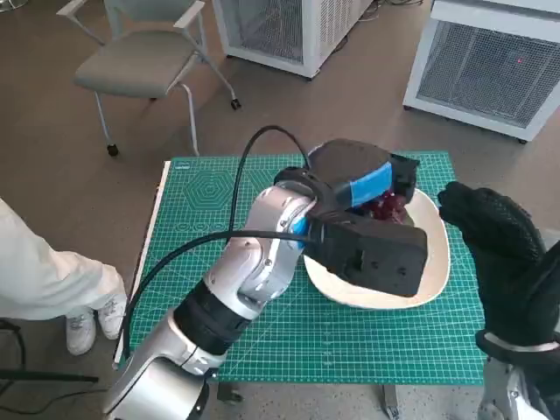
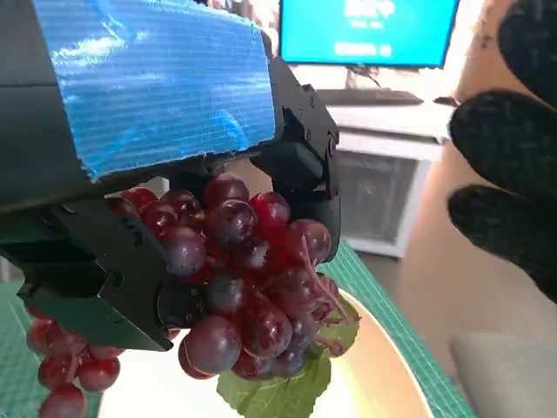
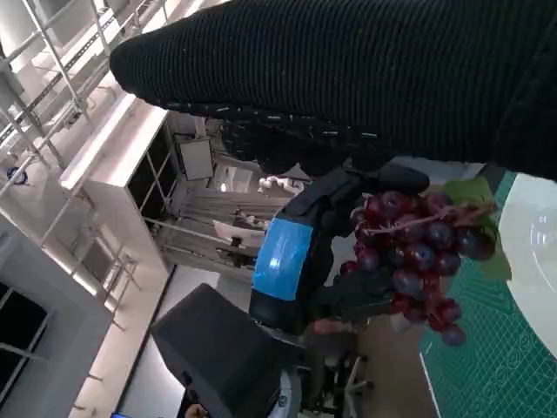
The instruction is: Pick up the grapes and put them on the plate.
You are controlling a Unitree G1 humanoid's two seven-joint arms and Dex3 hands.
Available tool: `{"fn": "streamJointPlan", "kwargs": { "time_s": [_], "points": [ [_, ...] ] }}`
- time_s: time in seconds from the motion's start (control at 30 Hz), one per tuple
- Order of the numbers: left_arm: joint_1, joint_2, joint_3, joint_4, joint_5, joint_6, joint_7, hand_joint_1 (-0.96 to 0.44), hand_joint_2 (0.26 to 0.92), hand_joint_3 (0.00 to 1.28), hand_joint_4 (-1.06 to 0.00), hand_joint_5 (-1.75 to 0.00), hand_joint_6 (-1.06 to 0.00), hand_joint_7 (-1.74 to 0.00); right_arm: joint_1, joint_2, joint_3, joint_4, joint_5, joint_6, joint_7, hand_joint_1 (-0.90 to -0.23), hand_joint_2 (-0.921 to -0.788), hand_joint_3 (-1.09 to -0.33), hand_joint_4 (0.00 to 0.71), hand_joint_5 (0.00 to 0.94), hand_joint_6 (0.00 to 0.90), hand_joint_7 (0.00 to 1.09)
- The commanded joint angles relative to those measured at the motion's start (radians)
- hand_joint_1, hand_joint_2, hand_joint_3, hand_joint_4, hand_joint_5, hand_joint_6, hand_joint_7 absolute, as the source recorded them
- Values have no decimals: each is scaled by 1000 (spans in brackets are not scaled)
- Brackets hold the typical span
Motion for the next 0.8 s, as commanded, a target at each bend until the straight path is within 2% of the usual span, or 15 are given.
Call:
{"fn": "streamJointPlan", "kwargs": {
  "time_s": [0.03, 0.1, 0.17, 0.23, 0.4, 0.57, 0.8],
  "points": [
    [-40, -5, -30, 16, 7, 46, -82, -93, 800, 267, -297, -876, -319, -253, 12, 1, -1, 12, 4, 16, -4, -501, -921, -564, 418, 531, 194, 911],
    [-43, 0, -42, 6, 22, 65, -101, -251, 827, 153, -158, -461, -282, -129, 11, 1, -1, 12, 5, 18, -4, -501, -921, -564, 418, 530, 194, 911],
    [-38, 4, -52, -2, 33, 66, -98, -340, 840, 99, -80, -236, -260, -71, 11, 1, 0, 12, 4, 18, -4, -501, -921, -564, 419, 529, 194, 911],
    [-31, 7, -58, -4, 39, 56, -84, -398, 848, 69, -39, -117, -242, -37, 11, 1, 0, 13, 3, 18, -4, -501, -921, -563, 420, 528, 194, 911],
    [-12, 10, -54, 6, 35, 16, -41, -465, 859, 39, -5, -18, -200, -6, 7, -1, 0, 19, 7, 17, 2, -504, -921, -563, 421, 526, 195, 910],
    [-6, 5, -57, 33, 41, 6, -2, -499, 874, 33, 0, -2, -161, -1, 7, -4, 0, 19, 9, 17, 5, -505, -921, -563, 422, 524, 194, 911],
    [-9, 4, -60, 45, 40, 5, 10, -510, 885, 28, 1, 1, -148, 0, 7, -5, 0, 19, 9, 17, 5, -505, -921, -565, 421, 523, 192, 914]
  ]
}}
